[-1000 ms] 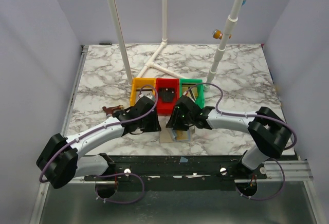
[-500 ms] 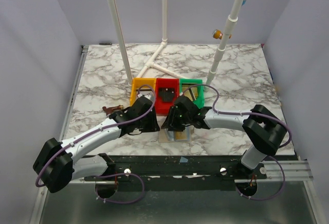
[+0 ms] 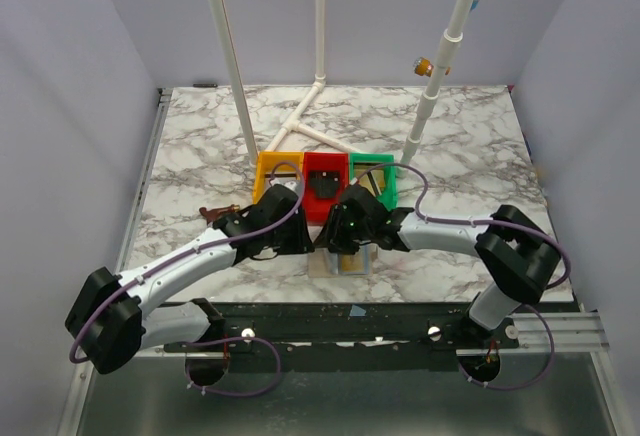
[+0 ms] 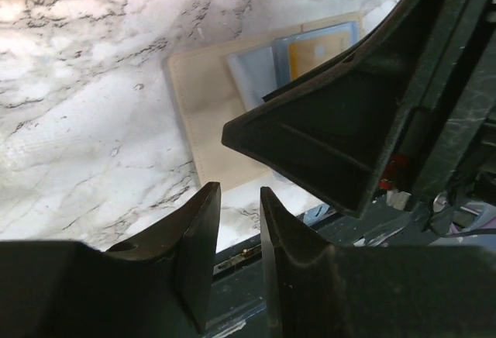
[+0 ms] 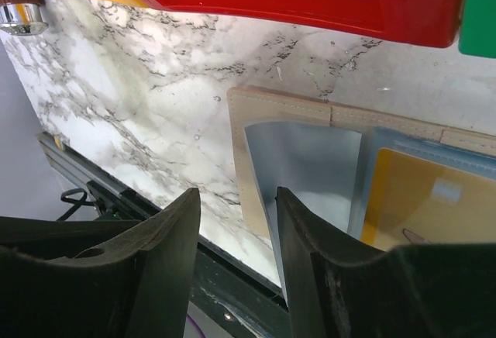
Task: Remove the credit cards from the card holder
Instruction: Remove the credit card from the card holder.
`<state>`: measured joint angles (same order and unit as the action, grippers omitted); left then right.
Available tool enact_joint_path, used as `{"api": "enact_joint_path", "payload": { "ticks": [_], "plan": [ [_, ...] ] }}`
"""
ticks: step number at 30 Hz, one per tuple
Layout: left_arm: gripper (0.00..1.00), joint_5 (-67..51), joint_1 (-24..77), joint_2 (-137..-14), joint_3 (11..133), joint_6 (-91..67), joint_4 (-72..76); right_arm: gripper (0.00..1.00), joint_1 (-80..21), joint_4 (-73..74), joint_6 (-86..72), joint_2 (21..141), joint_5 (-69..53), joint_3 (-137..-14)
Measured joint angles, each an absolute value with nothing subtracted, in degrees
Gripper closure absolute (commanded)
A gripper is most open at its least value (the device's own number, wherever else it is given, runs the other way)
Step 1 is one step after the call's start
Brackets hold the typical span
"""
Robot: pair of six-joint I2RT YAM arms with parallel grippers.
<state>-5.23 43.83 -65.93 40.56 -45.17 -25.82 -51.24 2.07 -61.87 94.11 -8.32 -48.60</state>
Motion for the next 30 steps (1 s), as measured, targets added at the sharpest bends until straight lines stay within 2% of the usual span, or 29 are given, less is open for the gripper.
{"api": "enact_joint_path", "payload": {
  "ticks": [12, 18, 21, 30],
  "plan": [
    [0.71, -7.1, 44.6, -69.7, 44.7, -44.4, -24.1, 0.54, -51.2, 5.3, -63.6, 86.9, -1.2, -48.3],
    [0.71, -7.8, 45.8, -72.6, 47.9, -44.3, -23.7, 0.67, -51.2, 10.7, -64.6, 82.6, 4.6, -46.0],
    [0.7, -8.3, 46.7, -74.5, 49.9, -44.3, -23.0, 0.81, -51.2, 13.5, -64.7, 80.8, 6.7, -45.1],
    [0.67, -9.9, 49.6, -84.4, 53.0, -45.3, -18.2, 0.9, -51.2, 17.1, -64.0, 80.4, 8.4, -43.8]
  ]
}}
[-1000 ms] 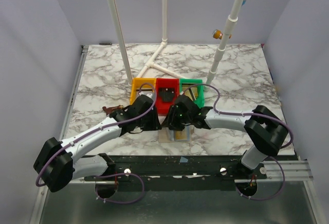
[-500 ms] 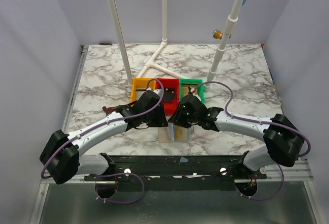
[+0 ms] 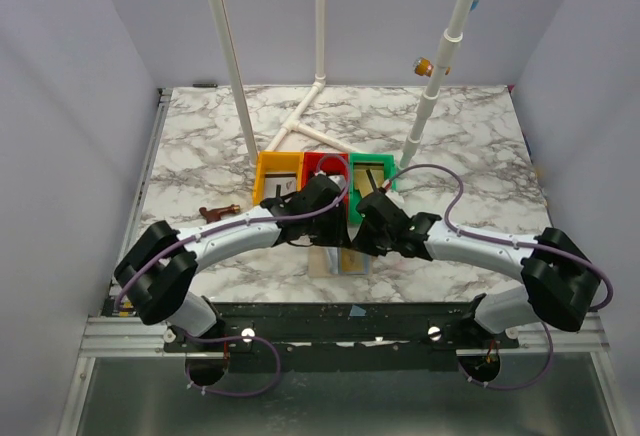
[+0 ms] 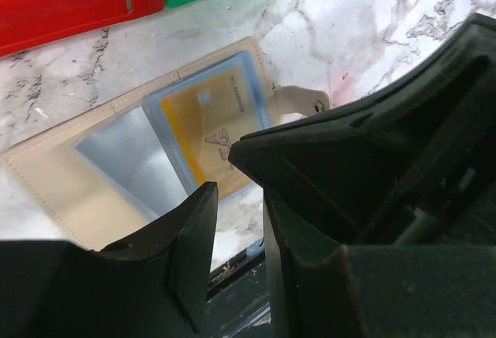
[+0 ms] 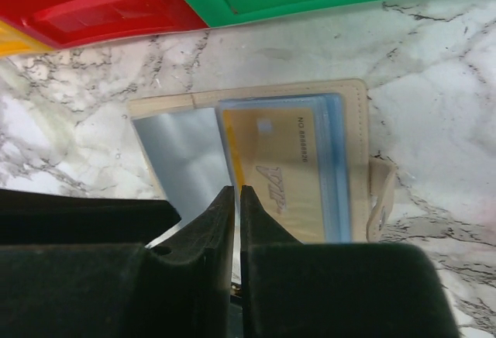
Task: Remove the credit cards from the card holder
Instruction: Remove the credit card from the card holder.
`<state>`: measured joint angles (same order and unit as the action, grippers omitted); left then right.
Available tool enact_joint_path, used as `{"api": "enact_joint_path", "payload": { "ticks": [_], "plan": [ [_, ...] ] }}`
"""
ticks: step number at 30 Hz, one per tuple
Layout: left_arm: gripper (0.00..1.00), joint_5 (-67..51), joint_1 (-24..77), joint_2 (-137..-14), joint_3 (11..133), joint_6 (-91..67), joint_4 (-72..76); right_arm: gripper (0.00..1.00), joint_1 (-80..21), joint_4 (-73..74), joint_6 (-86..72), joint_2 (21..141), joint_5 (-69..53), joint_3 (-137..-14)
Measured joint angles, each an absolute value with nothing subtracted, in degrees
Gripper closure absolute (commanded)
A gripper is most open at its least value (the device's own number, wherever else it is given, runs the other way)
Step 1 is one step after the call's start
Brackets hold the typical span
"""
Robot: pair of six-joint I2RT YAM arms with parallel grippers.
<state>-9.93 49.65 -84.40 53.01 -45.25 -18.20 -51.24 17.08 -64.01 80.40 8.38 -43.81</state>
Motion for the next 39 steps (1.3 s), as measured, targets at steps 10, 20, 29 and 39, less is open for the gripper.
{"api": "enact_joint_path", "payload": {
  "ticks": [10, 20, 29, 39],
  "plan": [
    [0.63, -11.2, 49.6, -88.0, 50.0, -46.6, -12.8, 0.99, -51.2, 17.6, -62.1, 82.7, 9.3, -43.6],
    [0.63, -11.5, 49.2, -88.0, 43.7, -47.0, -10.2, 0.99, -51.2, 16.0, -61.9, 84.6, 9.2, -41.9],
    [0.63, -14.6, 48.8, -89.6, 42.8, -47.3, -5.3, 0.99, -51.2, 16.7, -61.6, 84.4, 9.6, -42.1],
    [0.64, -15.7, 48.3, -90.5, 42.6, -48.0, -3.7, 0.93, -51.2, 20.8, -60.5, 84.2, 11.4, -43.5]
  ]
}}
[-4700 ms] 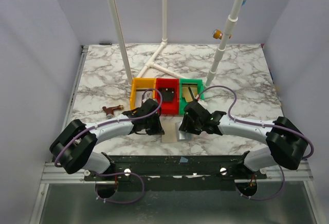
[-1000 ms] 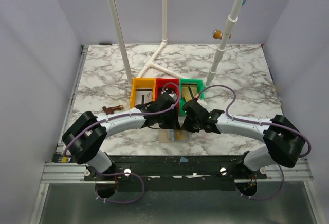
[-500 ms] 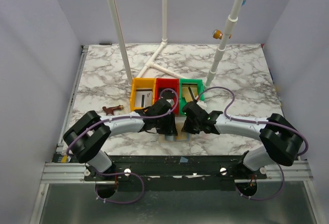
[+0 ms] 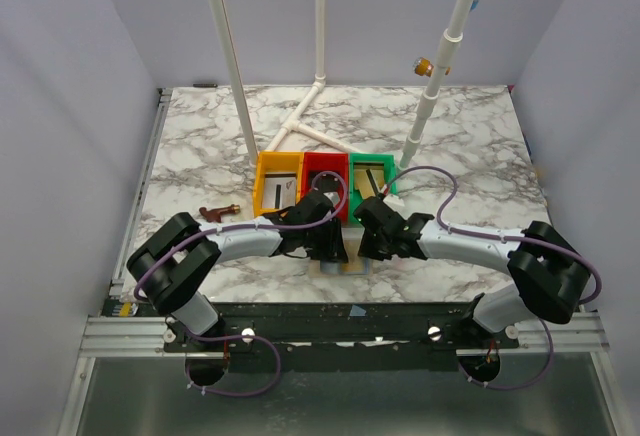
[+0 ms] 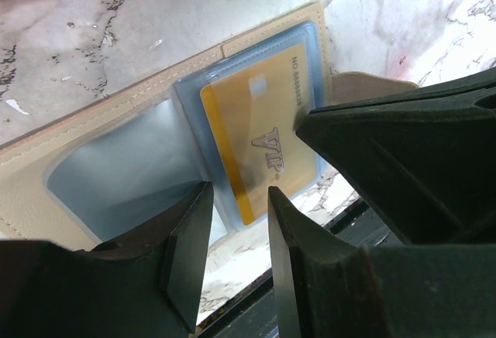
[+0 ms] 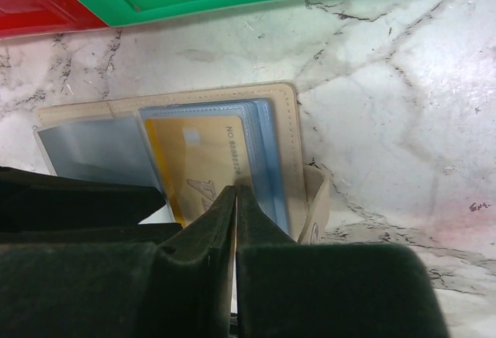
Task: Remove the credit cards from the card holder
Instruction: Remove the credit card from the card holder.
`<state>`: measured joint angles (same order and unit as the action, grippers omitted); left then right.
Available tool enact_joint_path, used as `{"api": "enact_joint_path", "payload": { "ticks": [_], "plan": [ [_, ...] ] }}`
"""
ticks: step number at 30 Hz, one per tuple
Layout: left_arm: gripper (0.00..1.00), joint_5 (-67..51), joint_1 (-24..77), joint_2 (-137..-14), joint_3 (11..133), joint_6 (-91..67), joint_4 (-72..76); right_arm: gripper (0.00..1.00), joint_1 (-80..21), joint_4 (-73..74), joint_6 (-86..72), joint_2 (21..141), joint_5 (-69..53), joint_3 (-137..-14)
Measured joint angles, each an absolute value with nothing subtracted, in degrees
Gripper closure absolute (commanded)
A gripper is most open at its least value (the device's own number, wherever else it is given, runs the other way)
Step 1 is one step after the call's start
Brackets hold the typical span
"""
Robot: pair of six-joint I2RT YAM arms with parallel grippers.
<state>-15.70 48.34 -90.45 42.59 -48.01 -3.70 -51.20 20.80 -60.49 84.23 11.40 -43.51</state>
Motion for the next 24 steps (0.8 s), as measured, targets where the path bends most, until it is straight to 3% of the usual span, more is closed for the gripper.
{"api": "enact_joint_path", "payload": {
  "ticks": [24],
  "plan": [
    [0.64, -15.9, 48.3, -91.0, 42.6, -48.0, -3.2, 0.88, -52.3, 23.5, -58.9, 85.7, 13.1, -45.5]
  ]
}}
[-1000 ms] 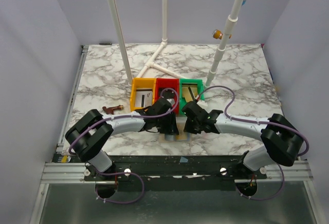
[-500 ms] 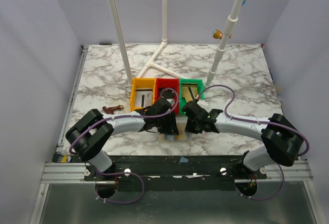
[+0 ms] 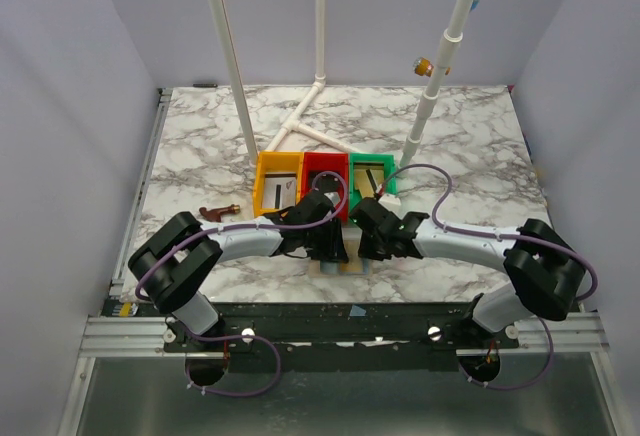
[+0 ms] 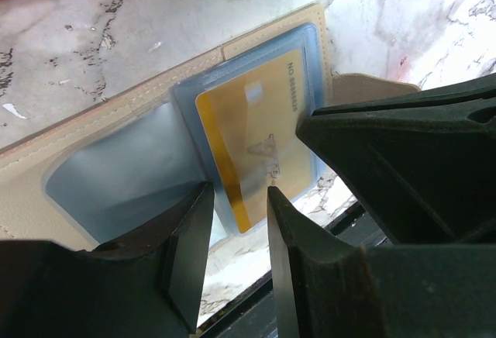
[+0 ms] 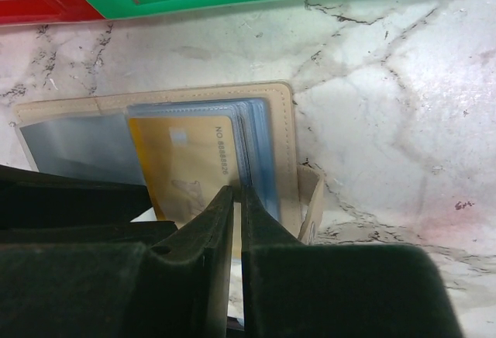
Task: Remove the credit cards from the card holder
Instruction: Remove the credit card from the card holder.
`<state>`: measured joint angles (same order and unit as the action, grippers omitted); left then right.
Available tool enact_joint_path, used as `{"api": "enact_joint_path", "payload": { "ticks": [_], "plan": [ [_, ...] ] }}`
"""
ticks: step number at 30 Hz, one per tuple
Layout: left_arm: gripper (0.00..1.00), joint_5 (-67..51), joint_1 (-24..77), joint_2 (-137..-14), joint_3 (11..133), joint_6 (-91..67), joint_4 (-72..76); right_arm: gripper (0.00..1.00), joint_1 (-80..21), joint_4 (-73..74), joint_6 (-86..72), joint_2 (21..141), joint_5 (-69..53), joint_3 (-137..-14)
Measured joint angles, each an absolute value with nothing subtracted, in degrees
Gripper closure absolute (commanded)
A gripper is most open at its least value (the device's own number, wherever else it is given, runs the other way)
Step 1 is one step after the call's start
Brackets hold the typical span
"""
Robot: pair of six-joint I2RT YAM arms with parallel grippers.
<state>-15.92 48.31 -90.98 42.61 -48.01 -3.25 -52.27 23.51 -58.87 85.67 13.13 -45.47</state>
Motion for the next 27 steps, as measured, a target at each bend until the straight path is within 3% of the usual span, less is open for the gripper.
{"api": "enact_joint_path", "payload": {
  "ticks": [27],
  "plan": [
    [0.77, -17.9, 46.2, -90.7, 41.1, -48.7, -2.3, 0.93, -54.1, 23.5, -59.4, 87.8, 14.5, -47.0]
  ]
}}
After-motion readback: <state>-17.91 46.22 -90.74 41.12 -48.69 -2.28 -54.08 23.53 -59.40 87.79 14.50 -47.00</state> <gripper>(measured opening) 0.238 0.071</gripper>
